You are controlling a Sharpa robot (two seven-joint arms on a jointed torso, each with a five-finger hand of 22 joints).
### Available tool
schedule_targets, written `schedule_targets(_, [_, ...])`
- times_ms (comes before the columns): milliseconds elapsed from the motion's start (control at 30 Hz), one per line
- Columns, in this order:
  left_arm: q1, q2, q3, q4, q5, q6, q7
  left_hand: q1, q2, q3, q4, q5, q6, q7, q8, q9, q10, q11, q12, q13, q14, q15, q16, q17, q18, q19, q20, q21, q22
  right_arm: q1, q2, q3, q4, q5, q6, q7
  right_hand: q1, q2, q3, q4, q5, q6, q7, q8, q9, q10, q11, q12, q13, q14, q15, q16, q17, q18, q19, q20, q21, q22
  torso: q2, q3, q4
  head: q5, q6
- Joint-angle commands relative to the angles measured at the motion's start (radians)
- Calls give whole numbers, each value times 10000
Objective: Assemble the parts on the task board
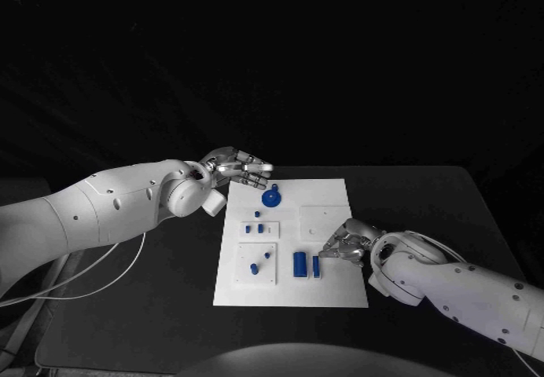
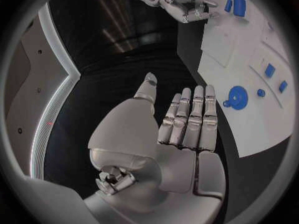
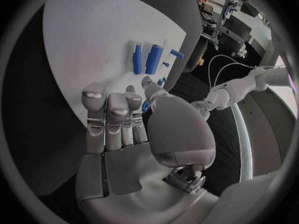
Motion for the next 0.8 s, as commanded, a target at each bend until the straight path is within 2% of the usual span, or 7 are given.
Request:
schedule_targets(33, [4,-2,2,27,-47,-4,207,5,74,2,24,-26,-45,-15,-14,-14,-38,-20,9,7,-27,-6,-2,3,35,-66,1,-9,-4,-38,-26,0,-1,-832,-894,1475,198,6,643,-408,-22,-124,52,17,-46,-14,24,29,23,0,8,-32,22,102,263,-1,-40,902,3,9,-7,-2,-15])
schedule_targets(133, [3,-1,2,26,-47,-4,216,5,74,2,24,-26,-45,-15,-14,-14,-38,-20,9,7,-27,-6,-2,3,35,-66,1,-9,-4,-65,-21,0,-22,-1139,-972,1877,462,101,1222,-845,-40,-43,47,23,-47,-3,7,98,79,8,15,-10,47,90,258,8,4,916,1,4,-3,-1,-29])
schedule_targets(200, [3,0,2,25,-47,0,219,7,91,1,7,-24,-36,-16,-13,-14,-35,-22,8,6,-16,-8,-3,3,36,-60,1,-9,-4,-94,-3,0,-37,-1435,-944,2060,449,161,1974,-1357,11,116,76,14,-55,-19,65,153,125,14,62,21,72,84,240,51,45,933,2,6,0,1,-31])
schedule_targets(267, [3,0,2,22,-47,3,217,7,91,1,7,-24,-36,-16,-13,-14,-35,-22,8,6,-16,-8,-3,3,36,-60,1,-9,-4,-127,19,0,-58,-1658,-896,2157,-73,-6,3173,-2023,1238,384,53,-1,-60,-36,66,178,128,-5,52,40,85,111,197,69,134,949,4,8,7,3,-51])
schedule_targets(333, [3,-2,2,20,-47,4,215,7,91,1,7,-24,-36,-16,-13,-14,-35,-22,8,6,-16,-8,-3,3,36,-60,1,-9,-4,-166,50,0,-91,-1820,-814,2205,-456,38,3606,-2356,1229,506,32,11,-54,-8,45,203,115,-3,57,55,84,117,167,69,235,949,3,6,12,6,-52])
schedule_targets(500, [3,-5,2,16,-48,7,213,7,91,1,7,-24,-36,-16,-13,-14,-35,-22,8,6,-16,-8,-3,3,36,-60,1,-9,-4,-244,146,-2,-214,-2120,-672,2185,-662,249,3609,-2782,1202,640,9,18,-51,-1,42,230,84,-5,52,99,99,121,101,72,385,945,1,-5,12,10,-68])
schedule_targets(800, [3,-14,1,25,-48,24,192,7,91,1,7,-24,-36,-16,-13,-14,-35,-22,8,6,-16,-8,-3,3,36,-60,1,-9,-4,-330,313,-16,-426,-2364,-324,2012,-750,332,3633,-2942,1284,766,-20,22,-48,11,35,256,64,-1,50,142,121,116,71,69,508,948,5,-8,20,15,-101])
